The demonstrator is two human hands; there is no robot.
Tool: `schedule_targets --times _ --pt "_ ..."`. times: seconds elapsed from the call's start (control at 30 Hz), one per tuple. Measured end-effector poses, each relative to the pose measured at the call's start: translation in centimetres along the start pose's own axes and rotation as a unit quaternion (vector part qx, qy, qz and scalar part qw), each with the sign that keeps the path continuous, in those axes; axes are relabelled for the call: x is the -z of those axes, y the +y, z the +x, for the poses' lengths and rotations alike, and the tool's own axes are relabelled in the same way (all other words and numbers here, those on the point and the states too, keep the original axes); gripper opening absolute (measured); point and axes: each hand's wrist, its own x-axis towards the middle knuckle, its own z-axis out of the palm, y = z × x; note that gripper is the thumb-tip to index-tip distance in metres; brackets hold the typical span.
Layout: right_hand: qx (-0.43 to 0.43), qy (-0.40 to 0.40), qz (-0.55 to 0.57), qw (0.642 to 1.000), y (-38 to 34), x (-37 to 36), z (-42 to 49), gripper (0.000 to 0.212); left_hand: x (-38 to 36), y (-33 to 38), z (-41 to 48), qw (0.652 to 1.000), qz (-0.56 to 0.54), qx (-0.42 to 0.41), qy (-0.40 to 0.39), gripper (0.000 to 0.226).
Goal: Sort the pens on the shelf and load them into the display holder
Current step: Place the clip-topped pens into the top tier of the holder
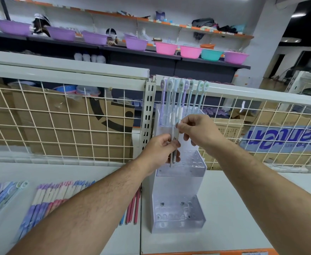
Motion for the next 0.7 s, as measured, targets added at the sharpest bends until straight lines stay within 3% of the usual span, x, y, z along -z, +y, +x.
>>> schedule_targets --times 0.17,0.33,0.5,0.7 --pt "0.009 -0.019 -0.033 0.999 0.0 -0.1 -0.4 0.02 -0.1 -0.1 0.0 1.0 -0.004 -0.007 0.006 0.017" --pt "0.017 0.064 -0.002 0.998 -1.8 1.6 0.7 0.01 -0.1 0.0 0.1 1.0 -0.003 0.001 0.019 0.018" --pt "0.051 0.17 0.0 0.984 -4.5 3.8 2.7 0.012 -0.1 0.0 0.1 0.999 0.015 0.007 0.032 0.023" --pt "0.062 0.226 -0.004 0.972 -5.2 4.3 4.6 0.012 -0.1 0.0 0.1 0.999 0.027 0.006 0.033 0.023"
